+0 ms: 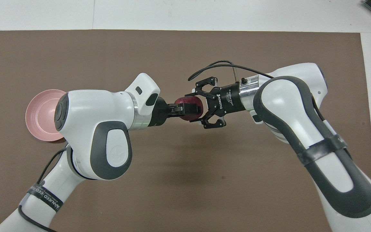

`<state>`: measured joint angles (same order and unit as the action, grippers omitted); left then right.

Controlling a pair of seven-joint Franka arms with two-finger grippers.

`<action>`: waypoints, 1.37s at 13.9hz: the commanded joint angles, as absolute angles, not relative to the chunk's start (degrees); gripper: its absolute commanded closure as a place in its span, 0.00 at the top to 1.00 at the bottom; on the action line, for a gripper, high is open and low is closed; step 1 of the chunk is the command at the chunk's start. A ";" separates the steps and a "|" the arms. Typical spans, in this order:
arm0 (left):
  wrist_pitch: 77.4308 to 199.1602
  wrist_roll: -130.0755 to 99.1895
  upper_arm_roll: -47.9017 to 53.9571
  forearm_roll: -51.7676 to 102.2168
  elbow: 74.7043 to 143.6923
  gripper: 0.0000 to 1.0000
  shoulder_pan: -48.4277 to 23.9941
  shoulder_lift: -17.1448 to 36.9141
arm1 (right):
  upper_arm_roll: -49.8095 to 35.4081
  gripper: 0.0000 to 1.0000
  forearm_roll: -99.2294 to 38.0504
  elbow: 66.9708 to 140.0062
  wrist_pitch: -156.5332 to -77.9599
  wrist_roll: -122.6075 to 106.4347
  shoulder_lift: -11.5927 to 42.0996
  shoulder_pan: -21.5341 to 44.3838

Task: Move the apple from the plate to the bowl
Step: 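Close the right gripper on the apple held by the left gripper, then carry the apple with the right gripper while the left gripper withdraws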

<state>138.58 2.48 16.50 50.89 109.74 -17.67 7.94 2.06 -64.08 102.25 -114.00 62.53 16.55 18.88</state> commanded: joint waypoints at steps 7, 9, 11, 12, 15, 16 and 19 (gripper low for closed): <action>139.48 2.02 16.09 49.93 109.86 1.00 -17.41 7.91 | 2.28 0.00 -60.65 104.58 -114.87 54.51 15.03 16.35; 138.52 2.02 16.00 47.30 110.39 1.00 -15.83 7.82 | 2.37 0.00 -59.77 105.29 -115.14 51.26 14.68 15.56; 138.25 1.93 15.91 46.32 111.61 1.00 -15.65 7.30 | 2.37 0.00 -52.60 105.47 -115.49 47.57 14.85 14.25; 136.95 1.93 15.91 46.14 111.97 1.00 -14.34 7.21 | 2.37 0.00 -49.77 105.47 -115.49 44.33 14.94 12.41; 133.16 1.93 15.91 41.52 111.89 1.00 -10.04 7.29 | 2.29 0.00 -41.53 105.38 -114.61 31.42 15.38 6.35; 133.07 1.93 15.91 35.83 111.62 1.00 -9.41 7.47 | 2.29 0.00 -36.87 105.38 -114.61 25.81 15.47 4.76; 131.67 1.93 15.82 22.27 111.36 1.00 -8.88 7.56 | 2.37 0.00 -26.50 104.41 -113.65 12.51 14.69 0.36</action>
<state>133.64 2.24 15.59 27.94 111.25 -9.37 8.11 2.95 -32.66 104.27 -114.63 18.49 16.45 2.24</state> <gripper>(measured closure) 0.000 0.260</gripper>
